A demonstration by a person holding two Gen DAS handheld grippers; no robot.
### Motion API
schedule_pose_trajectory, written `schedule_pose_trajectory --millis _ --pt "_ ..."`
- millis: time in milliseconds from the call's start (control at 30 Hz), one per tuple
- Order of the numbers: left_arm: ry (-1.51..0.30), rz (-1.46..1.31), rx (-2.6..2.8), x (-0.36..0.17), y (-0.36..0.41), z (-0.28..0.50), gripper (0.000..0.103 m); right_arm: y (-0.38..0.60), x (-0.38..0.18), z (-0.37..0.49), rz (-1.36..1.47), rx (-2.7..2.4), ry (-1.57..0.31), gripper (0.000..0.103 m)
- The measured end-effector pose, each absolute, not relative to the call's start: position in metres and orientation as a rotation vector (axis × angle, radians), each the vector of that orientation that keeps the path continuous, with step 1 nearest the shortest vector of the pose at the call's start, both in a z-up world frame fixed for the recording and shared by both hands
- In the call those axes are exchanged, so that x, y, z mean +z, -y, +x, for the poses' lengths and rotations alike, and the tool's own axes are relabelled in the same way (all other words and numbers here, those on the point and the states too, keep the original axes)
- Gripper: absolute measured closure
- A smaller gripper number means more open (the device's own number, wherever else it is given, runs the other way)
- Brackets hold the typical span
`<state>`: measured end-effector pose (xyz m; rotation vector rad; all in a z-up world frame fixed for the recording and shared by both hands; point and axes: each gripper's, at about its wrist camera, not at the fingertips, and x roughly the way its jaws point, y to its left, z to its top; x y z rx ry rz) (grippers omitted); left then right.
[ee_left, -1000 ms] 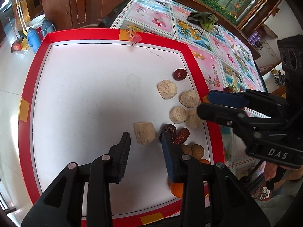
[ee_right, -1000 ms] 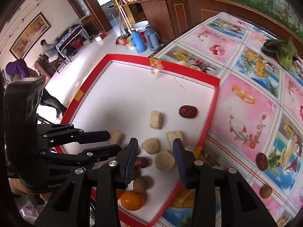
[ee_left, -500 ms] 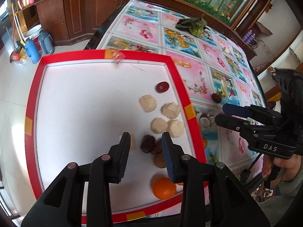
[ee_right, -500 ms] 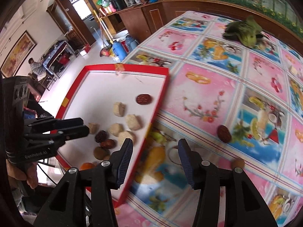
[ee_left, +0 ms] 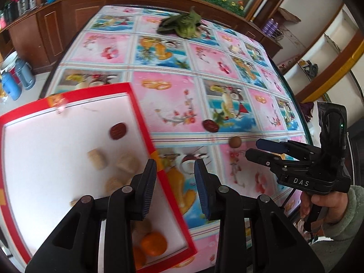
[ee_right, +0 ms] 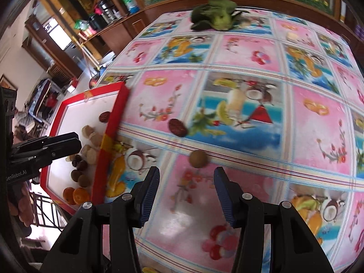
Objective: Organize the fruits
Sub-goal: 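Move left gripper to a red date while right gripper approaches a brown round fruit, then close left gripper on the red date while right gripper grasps the brown fruit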
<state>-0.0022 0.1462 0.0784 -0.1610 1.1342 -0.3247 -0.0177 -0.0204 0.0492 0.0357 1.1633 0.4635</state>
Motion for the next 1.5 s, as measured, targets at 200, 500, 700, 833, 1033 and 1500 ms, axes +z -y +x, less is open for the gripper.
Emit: schedule_pose_trajectory --millis 200,500,700,833,1033,1500 --pt "-1.165 -0.116 -0.378 0.070 -0.109 0.018 0.072 0.034 0.042 -0.011 0.044 0.433 -1.180 0.053" --pt "-1.215 -0.064 -0.396 0.051 -0.082 0.046 0.072 0.004 0.024 0.005 -0.017 0.469 -1.199 0.070" --pt "-1.239 -0.023 -0.428 0.040 -0.063 0.059 0.072 0.017 0.018 0.004 -0.016 0.447 -1.211 0.081" --pt "-1.249 0.019 -0.447 0.031 -0.047 0.064 0.072 0.036 0.019 0.002 0.005 0.412 -1.220 0.081" --pt "-1.252 0.045 -0.452 0.024 -0.035 0.071 0.072 0.060 0.019 -0.003 0.029 0.374 -1.226 0.081" --pt "-1.228 -0.084 -0.423 0.025 -0.051 0.063 0.084 0.057 0.030 -0.008 0.015 0.407 -1.202 0.081"
